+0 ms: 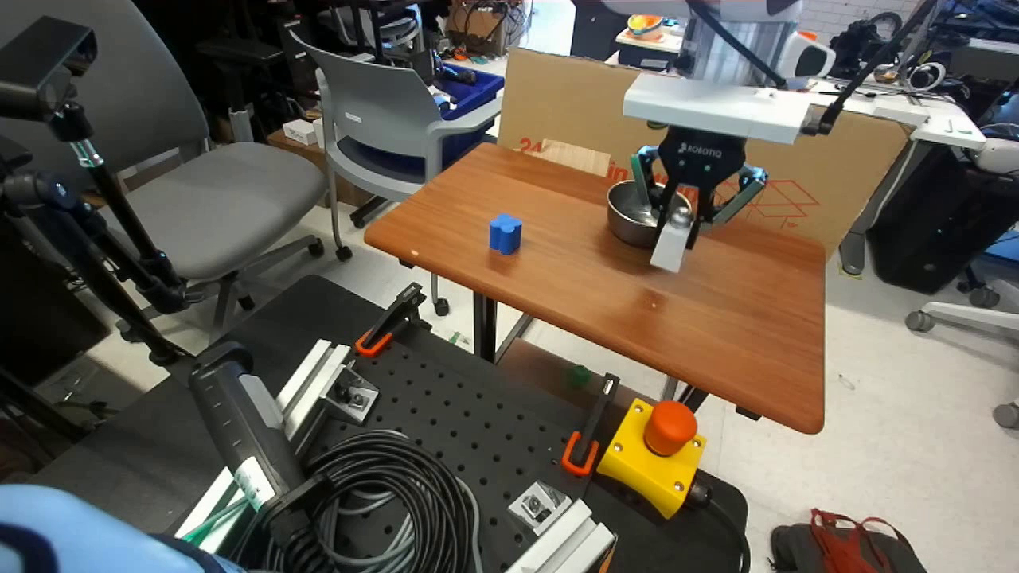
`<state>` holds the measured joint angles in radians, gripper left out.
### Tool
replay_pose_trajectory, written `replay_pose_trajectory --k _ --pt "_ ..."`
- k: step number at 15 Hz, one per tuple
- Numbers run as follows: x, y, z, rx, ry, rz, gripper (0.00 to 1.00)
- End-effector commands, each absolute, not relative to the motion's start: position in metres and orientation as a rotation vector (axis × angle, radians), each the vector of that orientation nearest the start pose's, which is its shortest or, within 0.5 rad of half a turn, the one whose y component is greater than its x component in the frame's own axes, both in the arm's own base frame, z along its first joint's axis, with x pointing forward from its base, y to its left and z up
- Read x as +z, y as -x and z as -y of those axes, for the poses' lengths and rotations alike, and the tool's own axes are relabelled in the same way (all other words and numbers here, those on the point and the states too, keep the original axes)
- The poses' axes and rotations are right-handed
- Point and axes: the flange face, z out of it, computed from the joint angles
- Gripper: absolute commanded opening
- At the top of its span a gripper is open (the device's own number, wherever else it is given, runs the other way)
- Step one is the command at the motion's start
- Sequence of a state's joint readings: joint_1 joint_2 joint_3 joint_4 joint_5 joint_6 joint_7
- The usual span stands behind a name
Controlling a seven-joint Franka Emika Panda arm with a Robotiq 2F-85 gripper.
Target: Put the salt shaker in the silver bowl
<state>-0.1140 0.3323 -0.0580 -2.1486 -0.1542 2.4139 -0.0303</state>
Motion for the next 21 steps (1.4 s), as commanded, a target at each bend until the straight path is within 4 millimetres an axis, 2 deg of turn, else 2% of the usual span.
replay_pose_trajectory --k 1,4,8,12,18,21 --pt "0.286 -0.579 0.075 -0.072 3.191 -0.016 0.1" --pt "0.309 -0.598 0.054 -0.172 3.164 -0.003 0.1" --pt "0.308 -0.622 0.039 -0.172 3.169 0.008 0.1" --pt "0.29 -0.64 0.044 -0.092 3.175 0.0 0.1" --pt "0.24 -0.658 0.047 0.081 3.206 -0.021 0.1" --pt "0.223 -0.664 0.05 0.134 3.212 -0.032 0.1"
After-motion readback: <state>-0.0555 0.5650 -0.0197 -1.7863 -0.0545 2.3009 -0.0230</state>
